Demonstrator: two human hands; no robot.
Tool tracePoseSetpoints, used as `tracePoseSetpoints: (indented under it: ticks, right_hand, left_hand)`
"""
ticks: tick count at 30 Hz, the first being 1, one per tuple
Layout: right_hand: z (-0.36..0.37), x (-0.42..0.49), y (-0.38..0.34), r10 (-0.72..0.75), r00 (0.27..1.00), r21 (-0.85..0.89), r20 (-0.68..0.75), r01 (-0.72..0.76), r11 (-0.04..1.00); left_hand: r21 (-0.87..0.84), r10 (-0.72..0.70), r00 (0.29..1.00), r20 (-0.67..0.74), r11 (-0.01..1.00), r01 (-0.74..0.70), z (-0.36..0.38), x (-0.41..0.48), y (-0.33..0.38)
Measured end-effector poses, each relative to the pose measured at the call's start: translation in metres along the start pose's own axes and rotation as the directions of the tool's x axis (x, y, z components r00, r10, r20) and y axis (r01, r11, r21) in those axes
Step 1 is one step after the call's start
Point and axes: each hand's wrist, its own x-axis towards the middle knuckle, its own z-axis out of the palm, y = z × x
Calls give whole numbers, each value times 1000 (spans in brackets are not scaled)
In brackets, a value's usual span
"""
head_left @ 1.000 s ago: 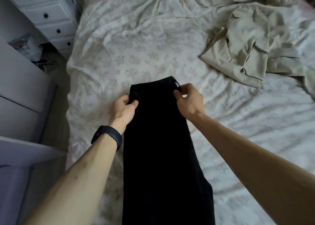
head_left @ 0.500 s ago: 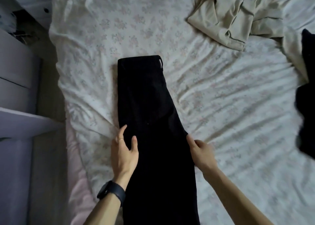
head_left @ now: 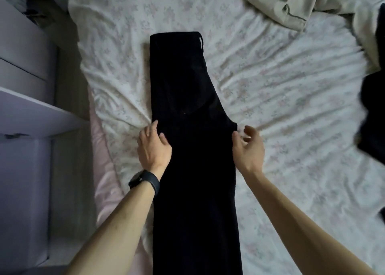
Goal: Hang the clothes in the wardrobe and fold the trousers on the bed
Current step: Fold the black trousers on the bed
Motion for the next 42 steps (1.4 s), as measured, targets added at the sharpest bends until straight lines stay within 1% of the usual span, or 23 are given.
tracePoseSetpoints:
  ticks: [1, 3, 4, 6, 7, 8, 11, 13, 15, 16, 18, 19, 20, 22, 24, 25, 26, 28, 30, 33, 37, 40, 42]
  right_hand:
    - [-2, -21, 9, -174, 985, -153, -10, 170, 974]
    - [3, -74, 27, -474, 874, -378, 105, 476, 794]
    - [9, -100, 40, -554, 801, -423, 229, 594, 684]
    - [17, -143, 71, -555, 694, -472, 459, 719, 510]
    - [14, -154, 86, -509, 703, -522, 497, 711, 472]
    - [6, -161, 101, -454, 749, -586, 482, 661, 469]
    - [-28, -169, 135, -278, 923, -717, 267, 383, 583]
    - [-36, -183, 146, -187, 969, -715, 164, 248, 654]
    - [-26, -209, 145, -241, 949, -677, 205, 315, 665]
    - [-17, -221, 144, -315, 904, -652, 290, 427, 627]
    - [-11, -250, 154, -414, 765, -607, 494, 644, 465]
    - [-17, -260, 162, -395, 748, -619, 534, 664, 420]
    - [-24, -261, 168, -345, 783, -664, 518, 622, 414]
    - [-44, -271, 178, -196, 900, -767, 389, 434, 472]
    - [-57, -283, 182, -100, 955, -766, 280, 285, 577]
    - [-61, -295, 183, -66, 966, -716, 252, 232, 659]
    - [-62, -302, 186, -48, 974, -643, 224, 184, 743]
    - [-68, -326, 192, 49, 979, -467, 196, 49, 883]
    - [-73, -337, 198, 197, 954, -336, 226, -114, 935]
    - [-76, -341, 210, 341, 874, -326, 347, -228, 917]
    - [-84, -349, 231, 409, 793, -302, 452, -295, 907]
    - [-89, -357, 247, 390, 776, -291, 496, -274, 917]
    - [-90, -361, 259, 373, 781, -336, 500, -222, 915]
  left_hand:
    - [102, 126, 991, -45, 987, -121, 3, -19, -4]
    - [201, 386, 923, -5, 904, -377, 9, -69, -18]
    - [219, 479, 874, 87, 846, -485, 14, -97, -29]
    - [283, 543, 798, 262, 747, -602, 21, -143, -62]
    - [327, 526, 798, 293, 729, -601, 20, -152, -82]
    - [366, 476, 832, 285, 748, -553, 15, -158, -103]
    - [436, 237, 947, 218, 844, -312, -6, -158, -149]
    - [388, 155, 965, 212, 893, -229, -9, -166, -151]
    - [296, 167, 968, 188, 930, -218, -7, -187, -135]
    - [275, 236, 954, 187, 919, -281, -2, -199, -129]
    - [312, 424, 863, 276, 810, -497, 3, -231, -140]
    - [335, 460, 825, 328, 760, -557, -1, -243, -154]
    - [370, 449, 824, 344, 742, -559, -6, -248, -167]
    - [401, 354, 881, 315, 792, -461, -18, -264, -185]
    - [313, 231, 934, 273, 897, -313, -25, -280, -190]
    - [218, 123, 949, 289, 957, -190, -28, -292, -192]
    - [124, -5, 941, 337, 992, -39, -27, -300, -192]
    - [-9, -208, 845, 492, 970, 244, -26, -325, -202]
    - [-79, -277, 752, 599, 913, 399, -22, -348, -217]
    - [-98, -294, 696, 656, 880, 464, -20, -370, -242]
    - [-40, -258, 613, 747, 903, 428, -12, -401, -273]
    - [-82, -240, 649, 721, 902, 425, -1, -424, -284]
    - [-86, -245, 731, 637, 920, 383, 6, -426, -285]
